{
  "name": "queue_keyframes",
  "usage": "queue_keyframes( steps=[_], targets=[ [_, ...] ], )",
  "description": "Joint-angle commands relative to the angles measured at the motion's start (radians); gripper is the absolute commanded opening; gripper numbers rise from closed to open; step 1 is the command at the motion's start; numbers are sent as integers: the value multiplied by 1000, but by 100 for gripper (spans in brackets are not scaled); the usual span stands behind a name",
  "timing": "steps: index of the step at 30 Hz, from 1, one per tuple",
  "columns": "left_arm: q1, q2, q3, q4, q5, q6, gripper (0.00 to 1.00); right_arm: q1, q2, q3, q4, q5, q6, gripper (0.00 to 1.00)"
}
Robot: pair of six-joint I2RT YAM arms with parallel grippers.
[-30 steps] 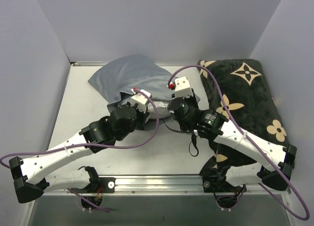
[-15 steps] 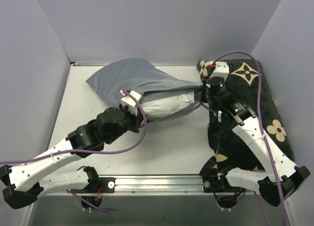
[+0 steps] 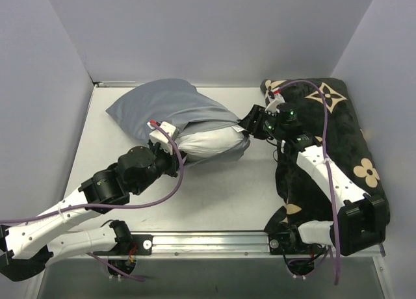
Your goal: Remove the pillowcase from the pillow
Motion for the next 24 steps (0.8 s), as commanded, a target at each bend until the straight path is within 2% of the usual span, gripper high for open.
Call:
queue_keyframes(
  steps=[1,2,5,12,18,24],
  targets=[
    [2,-26,112,170,-197,-92,0,-20,-26,-34,182,-121,61,54],
    [4,-9,127,196,-222,-92,0,-18,-40,-44,199,-129,65,60],
    [2,34,164,248,-322,-100,0,-18,-97,-90,201,-134,65,67],
    [1,135,271,359,-388,-56,0,-20,-239,-178,184,-126,63,64],
    [1,216,373,388,-420,-11,0,-20,-309,-264,231,-115,86,67],
    [-5,243,443,379,-365,-30,0,-20,-241,-298,320,-100,106,72]
  ],
)
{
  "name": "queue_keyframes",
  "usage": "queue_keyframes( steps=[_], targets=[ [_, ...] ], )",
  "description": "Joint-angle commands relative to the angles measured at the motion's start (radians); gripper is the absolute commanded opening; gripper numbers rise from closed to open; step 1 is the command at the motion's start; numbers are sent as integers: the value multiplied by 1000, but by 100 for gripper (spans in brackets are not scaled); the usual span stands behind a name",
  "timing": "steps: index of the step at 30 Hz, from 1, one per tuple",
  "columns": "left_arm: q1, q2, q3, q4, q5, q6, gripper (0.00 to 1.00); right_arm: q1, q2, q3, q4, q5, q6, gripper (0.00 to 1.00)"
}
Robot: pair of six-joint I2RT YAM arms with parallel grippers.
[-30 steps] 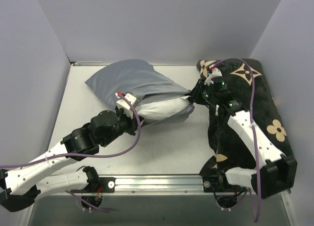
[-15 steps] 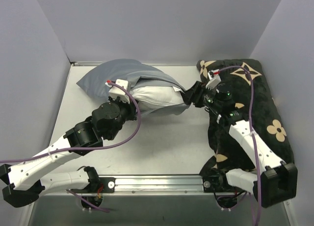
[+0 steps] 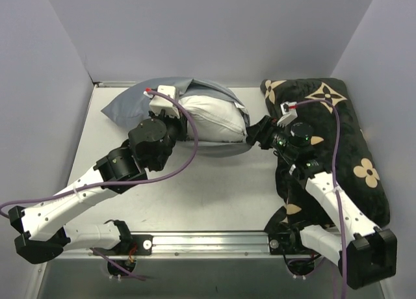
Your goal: Remove the pillowcase from the pillow
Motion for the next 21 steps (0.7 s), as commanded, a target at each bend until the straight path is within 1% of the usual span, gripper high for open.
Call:
queue_keyframes(
  steps=[1,4,7,9,10,11,12,14,15,18,19,21],
  targets=[
    [-4,-36,122,232,2,-48,0,6,56,-28,118,4,13,73],
    [-4,-56,132,200,22,-77,0,6,109,-54,216,53,19,77],
    [-6,-66,153,160,53,-97,0,6,176,-27,252,73,30,78],
    [-6,-66,176,133,129,-117,0,8,220,-5,272,85,44,78],
    [-6,-60,187,81,157,-126,0,8,237,9,280,85,48,77],
    [-4,-60,194,59,233,-145,0,8,251,47,278,81,48,76],
    [-6,-65,190,41,267,-151,0,8,282,65,275,81,51,75],
    [-3,-89,167,8,339,-174,0,-3,306,98,264,81,48,73],
    [-1,-105,152,5,406,-180,0,-9,335,128,260,58,42,74],
    [2,-149,101,-49,497,-225,0,-41,404,196,243,6,47,74],
    [0,-184,46,-26,523,-243,0,-46,420,211,244,-7,50,74],
    [5,-221,-17,39,607,-258,0,-47,467,249,253,-28,51,74]
  ],
)
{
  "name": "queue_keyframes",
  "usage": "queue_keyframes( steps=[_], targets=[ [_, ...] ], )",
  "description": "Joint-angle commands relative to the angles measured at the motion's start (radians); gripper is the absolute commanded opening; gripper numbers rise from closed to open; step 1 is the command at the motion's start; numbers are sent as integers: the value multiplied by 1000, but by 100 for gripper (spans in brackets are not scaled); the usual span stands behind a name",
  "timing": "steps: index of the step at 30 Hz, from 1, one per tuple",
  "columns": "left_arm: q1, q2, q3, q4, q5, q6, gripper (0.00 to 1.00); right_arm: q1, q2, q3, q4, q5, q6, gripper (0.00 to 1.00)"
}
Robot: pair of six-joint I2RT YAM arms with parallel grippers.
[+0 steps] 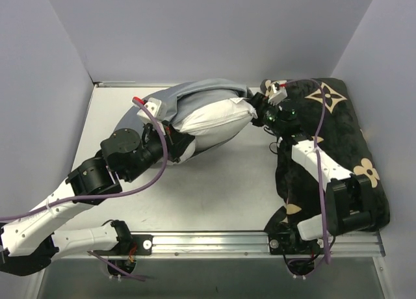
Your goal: Remove the pillowcase from the pillow
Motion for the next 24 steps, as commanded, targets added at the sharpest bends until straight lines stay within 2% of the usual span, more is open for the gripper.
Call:
queue_keyframes(
  steps=[1,5,12,18,24],
  targets=[
    [-1,-109,-40,217,287,-98,0,-15,75,76,24,-75,2,74],
    [-1,-123,-67,170,396,-95,0,-51,139,168,21,-181,34,74],
    [0,-192,-215,168,444,-155,0,-70,166,341,-60,-359,-18,79],
    [0,-161,-259,186,589,-162,0,-50,224,447,10,-569,18,80],
    [0,-135,-281,191,642,-161,0,-5,193,484,-124,-567,-151,82]
  ],
)
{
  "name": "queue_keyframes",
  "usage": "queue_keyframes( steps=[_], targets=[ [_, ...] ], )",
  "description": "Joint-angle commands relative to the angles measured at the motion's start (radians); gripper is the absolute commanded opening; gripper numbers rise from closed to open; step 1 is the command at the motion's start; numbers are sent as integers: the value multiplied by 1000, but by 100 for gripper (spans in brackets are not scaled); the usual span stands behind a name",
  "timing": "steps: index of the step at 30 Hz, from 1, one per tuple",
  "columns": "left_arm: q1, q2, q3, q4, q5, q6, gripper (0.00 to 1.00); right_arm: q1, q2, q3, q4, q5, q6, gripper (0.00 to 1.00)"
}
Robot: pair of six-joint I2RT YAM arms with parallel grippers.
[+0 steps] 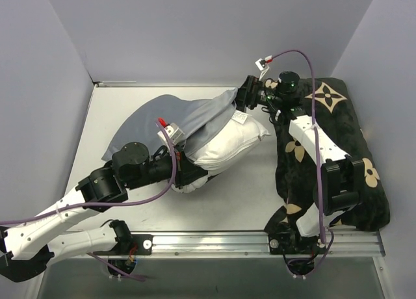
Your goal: Remove the pillowcase from the pillow
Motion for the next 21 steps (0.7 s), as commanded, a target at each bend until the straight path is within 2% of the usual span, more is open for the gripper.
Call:
queue_keyframes(
  steps=[1,7,11,14,15,17,18,21],
  targets=[
    [-13,4,8,110,171,-33,0,29,-34,75,-25,-35,-110,82],
    [-11,44,-4,84,199,-21,0,53,-48,104,-16,-65,-102,82],
    [-14,61,-8,81,232,-15,0,64,-37,161,-70,-28,-116,82],
    [-20,76,-9,87,263,-4,0,87,-8,262,-204,36,-169,80],
    [-23,80,-9,92,271,-4,0,99,10,296,-323,117,-205,79],
    [-32,86,-8,100,284,1,0,137,38,350,-434,200,-315,77],
    [-39,89,-6,103,300,4,0,145,67,394,-522,294,-337,75],
    [-66,95,6,104,298,19,0,145,134,419,-561,367,-340,72]
  ],
)
